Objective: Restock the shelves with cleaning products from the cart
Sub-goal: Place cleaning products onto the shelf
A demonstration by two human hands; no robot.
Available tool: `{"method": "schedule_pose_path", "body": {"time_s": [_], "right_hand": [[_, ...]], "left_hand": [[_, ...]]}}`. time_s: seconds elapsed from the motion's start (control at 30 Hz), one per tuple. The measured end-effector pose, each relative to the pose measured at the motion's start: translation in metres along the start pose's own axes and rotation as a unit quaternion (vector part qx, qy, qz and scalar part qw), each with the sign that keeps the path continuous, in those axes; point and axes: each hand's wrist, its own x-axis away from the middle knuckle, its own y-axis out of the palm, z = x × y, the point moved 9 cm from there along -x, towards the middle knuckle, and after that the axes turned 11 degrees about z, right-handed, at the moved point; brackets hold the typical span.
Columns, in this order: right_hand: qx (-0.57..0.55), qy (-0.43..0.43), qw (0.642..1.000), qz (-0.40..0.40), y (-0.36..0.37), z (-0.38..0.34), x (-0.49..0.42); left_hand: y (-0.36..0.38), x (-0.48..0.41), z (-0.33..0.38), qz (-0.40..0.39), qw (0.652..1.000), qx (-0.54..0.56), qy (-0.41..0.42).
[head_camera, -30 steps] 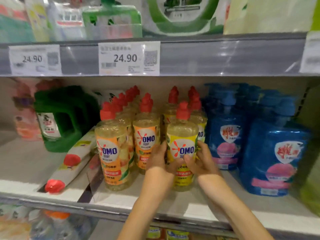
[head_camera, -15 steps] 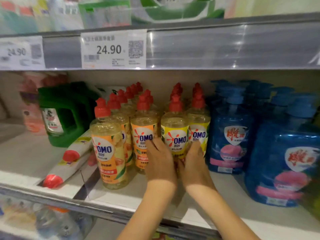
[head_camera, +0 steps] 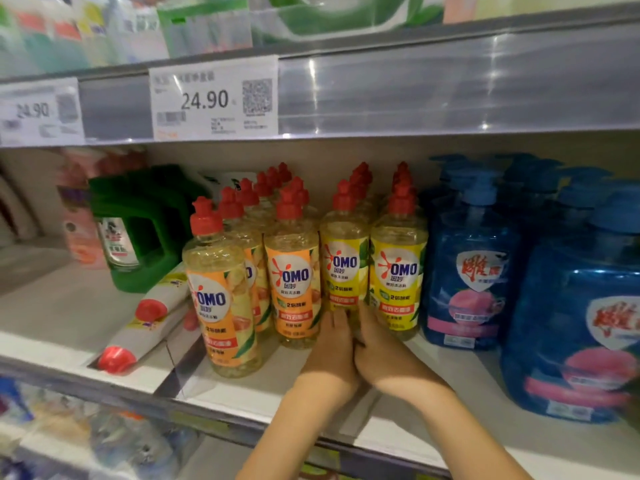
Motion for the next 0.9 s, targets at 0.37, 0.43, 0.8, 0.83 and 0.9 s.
{"method": "schedule_pose_path", "body": {"time_s": [0.37, 0.43, 0.8, 0.83, 0.9], "right_hand": [[-0.066, 0.004, 0.998, -0.013, -0.015, -0.009, 0.014], [-0.097, 0.012, 0.995, 0.002, -0.024, -0.009, 0.025], [-0.323, -0.060, 0.945, -0.007, -0.009, -0.043, 0.083], [-0.337, -0.070, 0.939, -0.023, -0.003, -0.051, 0.087], [-0.372, -0.090, 0.922, -0.057, 0.013, -0.068, 0.095]], "left_hand": [[-0.018, 0.004, -0.006, 0.058, 0.993, 0.103, -0.024], [-0.039, 0.019, -0.007, 0.122, 0.973, 0.193, -0.025], [-0.096, 0.119, -0.032, 0.237, 0.913, 0.320, -0.084], [-0.103, 0.130, -0.040, 0.253, 0.906, 0.325, -0.102], [-0.118, 0.155, -0.059, 0.291, 0.890, 0.324, -0.134]]}}
